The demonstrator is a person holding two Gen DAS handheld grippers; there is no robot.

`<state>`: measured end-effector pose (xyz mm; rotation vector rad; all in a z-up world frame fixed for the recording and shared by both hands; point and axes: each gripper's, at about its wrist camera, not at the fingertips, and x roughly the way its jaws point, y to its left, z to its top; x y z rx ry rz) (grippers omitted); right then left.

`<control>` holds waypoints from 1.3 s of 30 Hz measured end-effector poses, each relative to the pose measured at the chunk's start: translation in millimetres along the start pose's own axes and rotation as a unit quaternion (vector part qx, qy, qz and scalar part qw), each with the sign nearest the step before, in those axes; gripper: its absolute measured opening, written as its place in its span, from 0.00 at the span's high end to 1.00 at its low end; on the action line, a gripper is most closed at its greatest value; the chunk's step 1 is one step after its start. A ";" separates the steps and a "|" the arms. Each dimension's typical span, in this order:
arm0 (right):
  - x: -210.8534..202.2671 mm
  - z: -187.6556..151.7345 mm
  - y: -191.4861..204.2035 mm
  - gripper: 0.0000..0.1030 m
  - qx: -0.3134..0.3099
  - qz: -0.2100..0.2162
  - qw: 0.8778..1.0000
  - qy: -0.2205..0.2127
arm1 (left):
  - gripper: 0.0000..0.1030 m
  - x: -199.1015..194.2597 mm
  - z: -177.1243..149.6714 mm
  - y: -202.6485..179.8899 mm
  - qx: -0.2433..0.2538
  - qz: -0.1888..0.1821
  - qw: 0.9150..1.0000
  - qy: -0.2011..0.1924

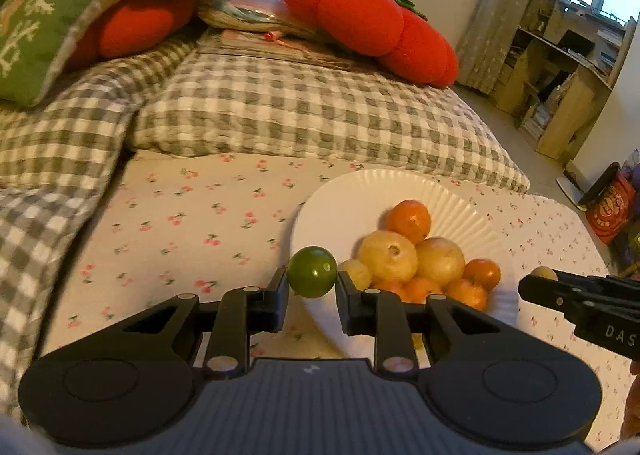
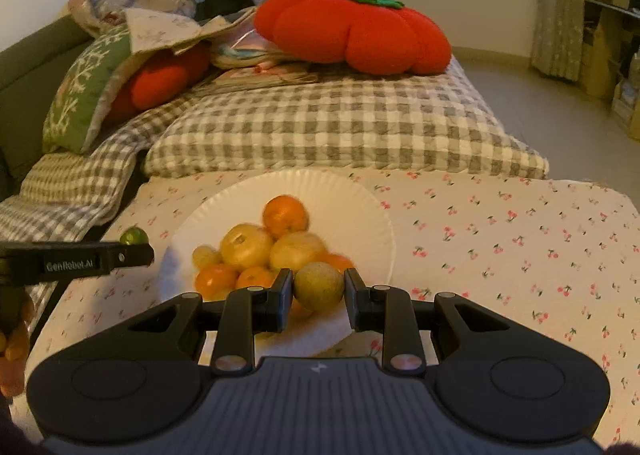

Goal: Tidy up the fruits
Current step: 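Carry the green fruit and yellow-brown fruit over the plate, then lower both fruits onto the plate and open both grippers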

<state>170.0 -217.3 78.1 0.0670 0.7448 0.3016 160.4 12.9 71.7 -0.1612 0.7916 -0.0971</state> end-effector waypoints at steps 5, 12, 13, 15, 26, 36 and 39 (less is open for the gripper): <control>13.4 9.0 -17.4 0.76 0.030 0.001 1.000 0.002 | 0.84 16.3 15.0 -3.1 -0.013 -0.006 1.000 -0.001; 31.3 12.8 -32.4 0.76 0.068 0.011 0.998 0.006 | 0.84 38.3 21.4 -6.4 -0.025 -0.021 0.999 0.003; 33.9 13.2 -33.8 0.76 0.072 0.011 0.997 0.006 | 0.84 41.1 21.3 -6.6 -0.026 -0.021 0.999 0.004; 39.2 13.3 -34.6 0.76 0.072 0.009 0.997 0.008 | 0.84 46.9 21.2 -6.7 -0.028 -0.017 0.999 0.008; 55.8 12.7 -30.0 0.76 0.061 0.012 0.998 0.015 | 0.84 57.9 21.5 -5.8 -0.026 -0.026 0.999 0.004; 47.2 16.1 -31.4 0.72 0.078 0.014 0.997 0.009 | 0.78 52.8 20.6 -6.8 -0.020 -0.042 0.999 0.008; 41.0 19.5 -30.8 0.71 0.085 0.016 0.996 0.003 | 0.76 43.7 24.3 -3.4 -0.031 -0.050 0.998 0.001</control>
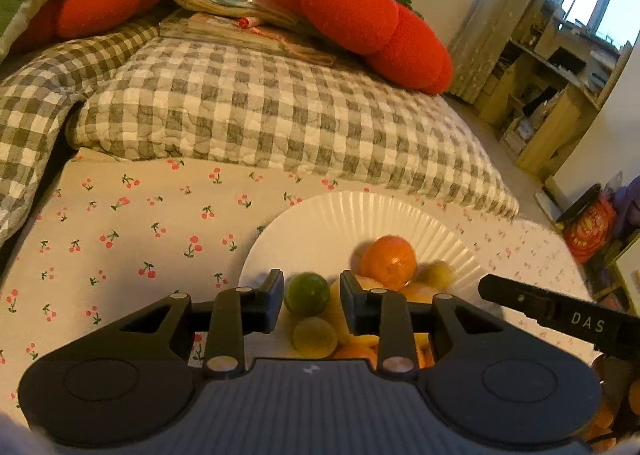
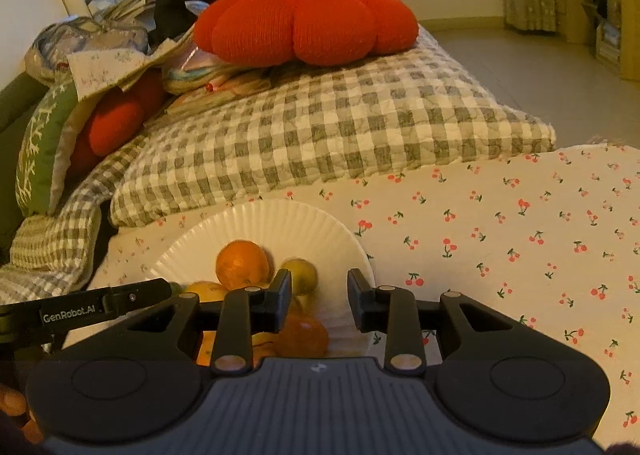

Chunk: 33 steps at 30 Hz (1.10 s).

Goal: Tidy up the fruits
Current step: 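Lower both fruits onto the plate and open both grippers, then withdraw both grippers toward the last orange tomato and yellow fruit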

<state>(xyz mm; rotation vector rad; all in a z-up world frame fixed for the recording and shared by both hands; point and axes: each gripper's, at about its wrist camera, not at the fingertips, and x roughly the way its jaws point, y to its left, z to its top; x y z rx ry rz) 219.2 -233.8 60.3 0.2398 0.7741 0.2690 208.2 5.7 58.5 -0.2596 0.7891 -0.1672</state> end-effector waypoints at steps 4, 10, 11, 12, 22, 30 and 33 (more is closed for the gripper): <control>-7.4 2.6 2.7 0.69 0.002 0.000 1.000 -0.006 | 0.73 -13.5 4.3 4.4 -0.010 0.001 1.000 -0.011; -21.8 4.0 13.1 0.67 -0.009 0.001 1.000 -0.017 | 0.68 -31.8 4.4 8.2 -0.011 0.010 1.000 -0.018; -24.7 4.0 16.0 0.66 -0.012 0.001 1.000 -0.019 | 0.67 -35.3 4.0 7.7 -0.008 0.013 1.000 -0.020; -27.1 3.7 19.0 0.66 -0.014 0.003 1.000 -0.020 | 0.66 -38.2 3.9 7.0 -0.004 0.015 1.000 -0.022; -57.2 -10.7 58.2 0.55 -0.071 0.027 0.997 -0.030 | 0.50 -80.2 -15.8 7.6 0.020 0.040 0.998 -0.032; -72.1 -34.0 86.5 0.31 -0.118 0.050 0.992 -0.020 | 0.36 -105.1 -39.5 15.6 0.046 0.091 0.994 -0.032; -78.4 -42.5 96.0 0.22 -0.134 0.053 0.989 -0.021 | 0.25 -112.6 -46.4 22.5 0.026 0.089 0.995 -0.027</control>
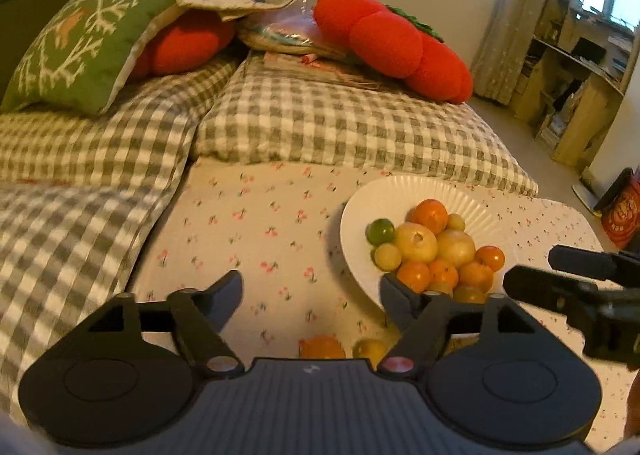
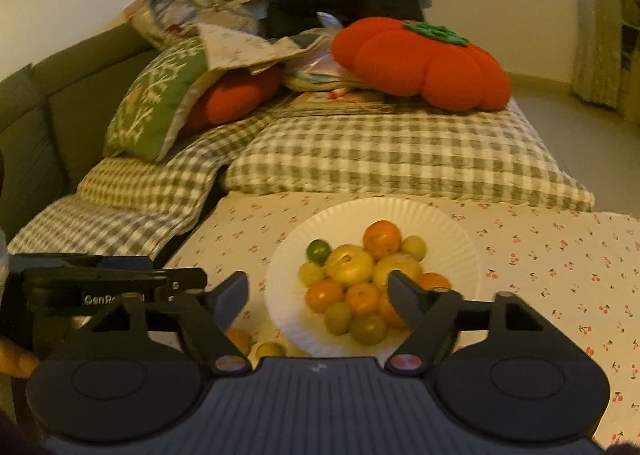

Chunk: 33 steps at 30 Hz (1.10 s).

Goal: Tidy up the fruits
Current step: 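Withdraw both grippers toward the last orange tomato and yellow fruit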

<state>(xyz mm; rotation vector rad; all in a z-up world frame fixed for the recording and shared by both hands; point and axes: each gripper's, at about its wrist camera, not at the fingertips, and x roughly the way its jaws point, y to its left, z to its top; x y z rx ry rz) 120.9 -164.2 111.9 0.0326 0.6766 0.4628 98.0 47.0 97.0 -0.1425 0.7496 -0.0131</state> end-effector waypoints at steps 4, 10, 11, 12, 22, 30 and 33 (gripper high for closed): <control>-6.3 -5.2 10.4 0.14 -0.003 0.011 1.000 -0.001 | 0.17 -9.5 -6.8 2.0 -0.004 0.010 1.000 -0.003; -7.6 -15.0 21.5 0.05 -0.014 0.019 1.000 0.010 | 0.11 -14.1 -17.9 6.0 -0.002 0.025 1.000 -0.002; -7.1 -16.8 23.1 0.03 -0.016 0.019 1.000 0.013 | 0.10 -13.8 -19.5 7.5 -0.005 0.026 1.000 0.001; -6.5 -19.0 24.6 0.01 -0.018 0.019 1.000 0.016 | 0.10 -12.7 -21.0 8.9 -0.009 0.027 1.000 0.005; 12.5 -33.9 32.5 0.00 -0.041 0.006 0.998 0.051 | 0.07 4.0 -28.4 16.0 -0.015 0.044 0.999 0.027; 28.1 -48.9 41.5 0.07 -0.066 0.014 0.994 0.083 | 0.07 19.4 -34.3 15.8 -0.006 0.037 0.998 0.042; 36.2 -53.1 42.4 0.15 -0.067 0.015 0.993 0.093 | 0.07 25.3 -35.6 16.5 -0.004 0.035 0.998 0.047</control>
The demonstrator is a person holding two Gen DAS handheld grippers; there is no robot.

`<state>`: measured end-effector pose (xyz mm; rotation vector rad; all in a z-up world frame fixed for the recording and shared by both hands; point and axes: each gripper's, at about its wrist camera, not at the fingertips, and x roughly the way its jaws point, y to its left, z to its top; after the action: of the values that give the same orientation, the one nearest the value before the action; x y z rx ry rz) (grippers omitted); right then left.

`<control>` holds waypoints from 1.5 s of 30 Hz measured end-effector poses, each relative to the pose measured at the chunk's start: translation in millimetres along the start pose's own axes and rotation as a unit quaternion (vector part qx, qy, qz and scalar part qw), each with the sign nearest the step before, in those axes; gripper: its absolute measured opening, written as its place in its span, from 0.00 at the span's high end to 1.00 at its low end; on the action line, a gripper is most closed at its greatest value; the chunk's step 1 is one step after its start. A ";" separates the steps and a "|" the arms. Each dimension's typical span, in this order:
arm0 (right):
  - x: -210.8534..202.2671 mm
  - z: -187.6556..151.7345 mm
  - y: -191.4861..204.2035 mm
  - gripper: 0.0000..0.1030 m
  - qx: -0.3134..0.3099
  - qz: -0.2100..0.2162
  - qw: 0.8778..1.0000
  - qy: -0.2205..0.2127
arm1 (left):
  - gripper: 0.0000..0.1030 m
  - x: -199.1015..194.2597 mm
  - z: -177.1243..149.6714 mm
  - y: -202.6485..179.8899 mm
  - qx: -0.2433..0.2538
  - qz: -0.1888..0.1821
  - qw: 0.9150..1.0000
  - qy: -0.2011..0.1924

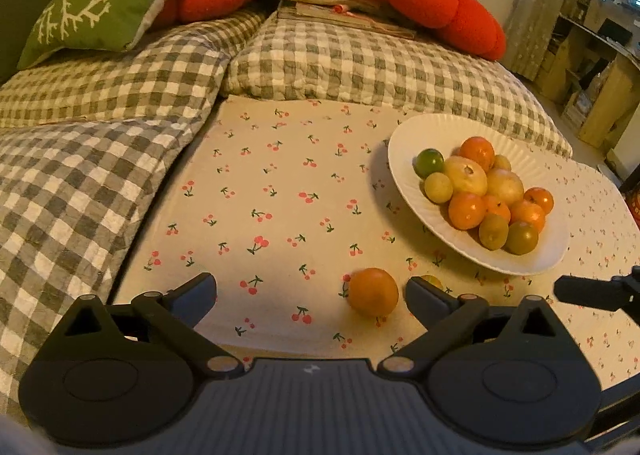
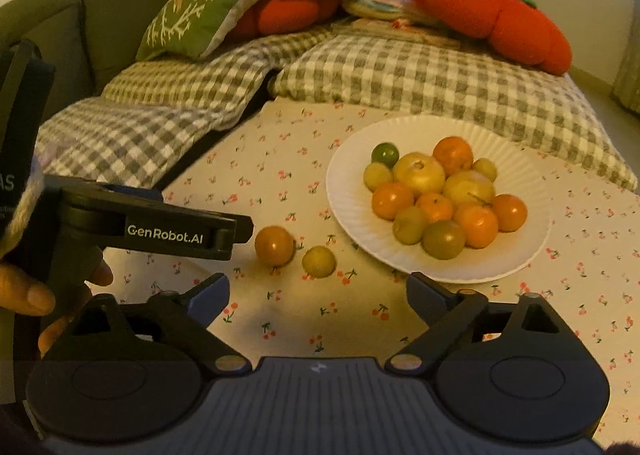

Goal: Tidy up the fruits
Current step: 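Withdraw both grippers toward the last orange tomato and yellow fruit, then grasp the orange tomato with the left gripper while the right gripper grasps the yellow fruit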

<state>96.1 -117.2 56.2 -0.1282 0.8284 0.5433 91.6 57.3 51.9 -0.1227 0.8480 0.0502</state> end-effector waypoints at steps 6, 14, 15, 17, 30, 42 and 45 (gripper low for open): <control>16.1 -3.5 2.3 0.25 -0.002 0.000 1.000 0.013 | 0.07 10.6 -0.4 3.0 -0.006 -0.010 1.000 0.012; 31.5 -6.2 -2.3 0.34 0.004 -0.010 1.000 0.008 | 0.07 22.8 -0.1 1.5 -0.034 -0.047 0.998 0.030; 33.3 -6.5 -2.1 0.36 0.004 -0.010 1.000 0.006 | 0.07 24.3 0.1 1.5 -0.038 -0.052 0.997 0.031; 36.5 -6.5 -0.8 0.39 0.003 -0.009 1.000 -0.003 | 0.08 28.9 0.3 1.3 -0.045 -0.058 0.997 0.032; 56.7 -6.8 1.1 0.65 -0.011 -0.029 0.998 -0.046 | 0.69 44.7 1.1 1.5 -0.051 -0.085 0.995 0.033; 53.8 -4.6 17.1 0.78 -0.060 -0.040 0.996 -0.051 | 0.74 44.8 4.2 4.3 -0.053 -0.086 0.994 0.033; 52.1 -2.4 18.5 0.78 -0.061 -0.043 0.996 -0.052 | 0.74 41.9 5.9 6.8 -0.058 -0.086 0.994 0.029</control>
<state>113.7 -80.8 18.5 -0.2452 0.6850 0.5158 123.0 64.6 23.7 -0.3069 0.8890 -0.0659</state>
